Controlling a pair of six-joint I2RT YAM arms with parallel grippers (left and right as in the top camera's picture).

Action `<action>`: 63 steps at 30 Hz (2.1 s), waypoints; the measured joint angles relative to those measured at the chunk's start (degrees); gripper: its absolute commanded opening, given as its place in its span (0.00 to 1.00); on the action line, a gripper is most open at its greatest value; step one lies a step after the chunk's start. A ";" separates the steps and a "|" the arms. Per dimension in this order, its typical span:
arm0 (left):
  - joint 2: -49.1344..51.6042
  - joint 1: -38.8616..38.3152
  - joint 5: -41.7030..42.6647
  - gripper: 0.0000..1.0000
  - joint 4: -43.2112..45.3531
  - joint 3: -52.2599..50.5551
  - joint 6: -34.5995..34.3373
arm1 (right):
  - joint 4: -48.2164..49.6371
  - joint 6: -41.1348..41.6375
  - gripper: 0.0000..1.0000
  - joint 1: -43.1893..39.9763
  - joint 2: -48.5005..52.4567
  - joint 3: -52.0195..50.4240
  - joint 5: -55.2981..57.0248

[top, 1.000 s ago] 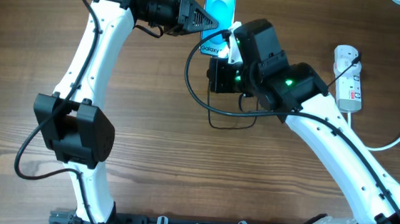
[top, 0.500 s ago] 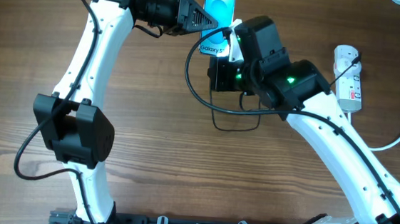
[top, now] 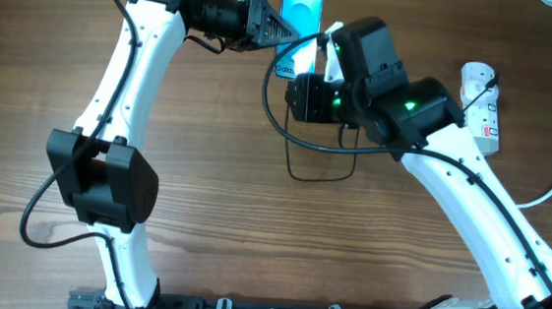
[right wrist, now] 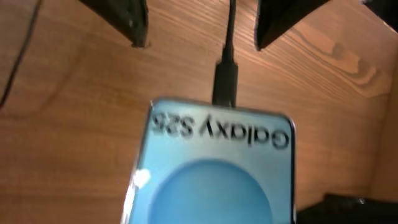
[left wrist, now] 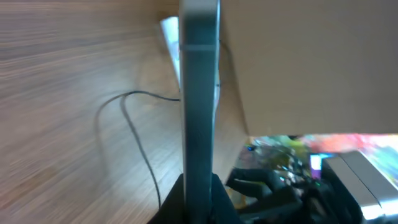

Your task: Plug charger to phone and switch on socket

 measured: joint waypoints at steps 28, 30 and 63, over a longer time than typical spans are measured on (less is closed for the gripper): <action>15.82 -2.97 -16.65 0.04 2.38 -6.88 -1.44 | -5.68 -0.26 1.00 0.00 0.00 0.07 13.09; 17.00 -3.06 -16.63 0.04 2.43 -6.91 -1.44 | -5.66 -0.26 1.00 0.00 0.00 0.07 13.14; 19.10 -6.01 -28.26 0.36 4.28 -8.63 -2.54 | -9.01 -2.03 1.00 -0.02 0.00 0.07 13.38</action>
